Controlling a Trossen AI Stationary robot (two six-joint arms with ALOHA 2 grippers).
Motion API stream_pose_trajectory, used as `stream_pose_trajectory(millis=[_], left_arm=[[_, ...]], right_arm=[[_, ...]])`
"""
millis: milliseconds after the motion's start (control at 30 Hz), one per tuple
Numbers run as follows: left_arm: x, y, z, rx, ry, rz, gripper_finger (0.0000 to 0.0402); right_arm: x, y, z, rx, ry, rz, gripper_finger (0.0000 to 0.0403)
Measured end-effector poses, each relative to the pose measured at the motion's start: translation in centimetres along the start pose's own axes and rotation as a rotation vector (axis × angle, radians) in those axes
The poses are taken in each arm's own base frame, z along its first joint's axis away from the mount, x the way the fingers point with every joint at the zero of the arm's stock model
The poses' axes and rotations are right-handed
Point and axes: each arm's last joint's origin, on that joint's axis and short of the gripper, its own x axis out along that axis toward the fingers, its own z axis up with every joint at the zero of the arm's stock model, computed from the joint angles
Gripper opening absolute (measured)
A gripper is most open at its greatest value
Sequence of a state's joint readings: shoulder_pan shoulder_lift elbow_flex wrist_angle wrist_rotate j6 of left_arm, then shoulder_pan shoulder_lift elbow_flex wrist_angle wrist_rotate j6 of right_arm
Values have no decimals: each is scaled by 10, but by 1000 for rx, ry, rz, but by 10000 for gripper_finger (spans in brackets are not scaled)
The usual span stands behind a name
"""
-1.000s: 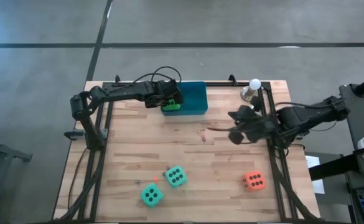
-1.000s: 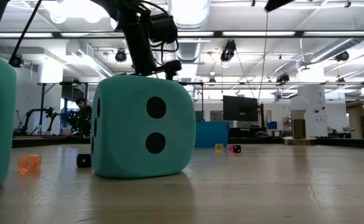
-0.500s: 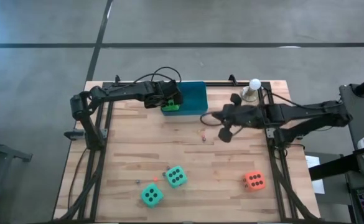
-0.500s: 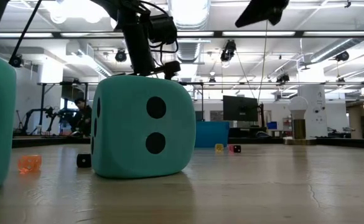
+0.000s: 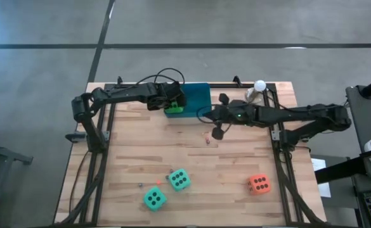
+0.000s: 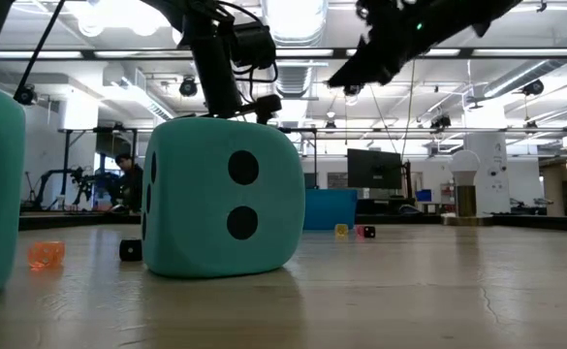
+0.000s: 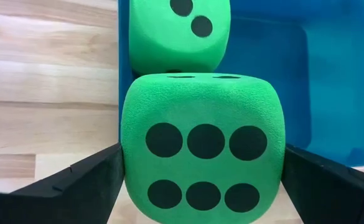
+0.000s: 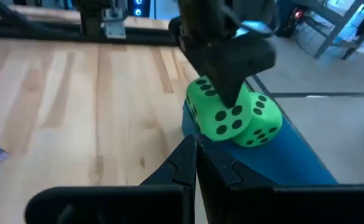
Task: Pick & Place Dice
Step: Put the large green dice into the blue bin
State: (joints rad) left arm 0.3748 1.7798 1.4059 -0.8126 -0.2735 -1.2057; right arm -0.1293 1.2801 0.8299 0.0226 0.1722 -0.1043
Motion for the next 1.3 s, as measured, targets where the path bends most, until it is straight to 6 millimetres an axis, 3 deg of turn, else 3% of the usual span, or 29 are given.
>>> stream_pose_trajectory(millis=[300,667,900,1300], left_arm=[[0,-1,-2,-44,78,-28,399],[0,0,-2,-51,86,-19,398],[0,1,-4,-49,117,-18,399],[0,1,-5,-15,155,-26,399]], right_arm=[[53,0,-15,-81,38,56,8],[103,6,-11,-199,-28,54,8],[116,5,-11,-214,-33,49,8],[117,-4,-18,-213,-9,32,8]])
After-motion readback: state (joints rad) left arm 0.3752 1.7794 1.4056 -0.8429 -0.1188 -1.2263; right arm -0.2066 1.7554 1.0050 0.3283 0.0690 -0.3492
